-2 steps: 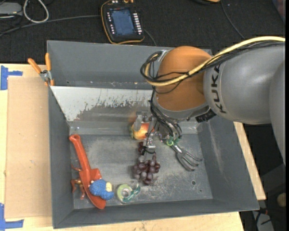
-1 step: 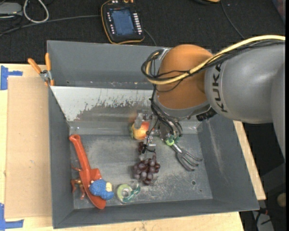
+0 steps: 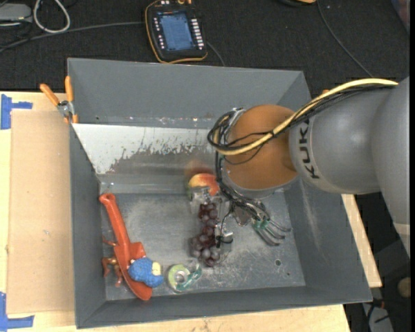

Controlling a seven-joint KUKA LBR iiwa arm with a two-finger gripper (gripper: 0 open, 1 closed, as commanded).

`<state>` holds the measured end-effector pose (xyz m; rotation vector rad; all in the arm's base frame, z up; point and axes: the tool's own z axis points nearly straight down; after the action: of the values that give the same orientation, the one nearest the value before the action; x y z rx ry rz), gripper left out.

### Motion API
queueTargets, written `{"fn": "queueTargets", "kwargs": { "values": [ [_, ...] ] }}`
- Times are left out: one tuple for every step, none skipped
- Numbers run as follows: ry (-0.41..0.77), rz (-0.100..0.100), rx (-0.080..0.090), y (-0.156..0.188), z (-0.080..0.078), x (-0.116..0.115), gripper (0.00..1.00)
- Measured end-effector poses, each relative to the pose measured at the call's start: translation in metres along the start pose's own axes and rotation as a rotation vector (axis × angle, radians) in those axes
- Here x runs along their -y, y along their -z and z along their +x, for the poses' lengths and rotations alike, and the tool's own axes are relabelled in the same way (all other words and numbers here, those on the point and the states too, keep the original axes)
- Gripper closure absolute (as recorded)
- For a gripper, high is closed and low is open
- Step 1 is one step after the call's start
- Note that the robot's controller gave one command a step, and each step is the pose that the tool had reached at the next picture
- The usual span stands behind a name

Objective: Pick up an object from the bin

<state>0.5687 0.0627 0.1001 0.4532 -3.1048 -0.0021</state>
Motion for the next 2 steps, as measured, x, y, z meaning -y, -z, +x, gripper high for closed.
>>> {"fn": "queueTargets", "kwargs": {
  "values": [
    [0.145,0.003,0.011,0.052,0.0,0.007,0.0],
    [0.303,-0.004,-0.008,-0.001,0.003,0.008,0.0]
  ]
}}
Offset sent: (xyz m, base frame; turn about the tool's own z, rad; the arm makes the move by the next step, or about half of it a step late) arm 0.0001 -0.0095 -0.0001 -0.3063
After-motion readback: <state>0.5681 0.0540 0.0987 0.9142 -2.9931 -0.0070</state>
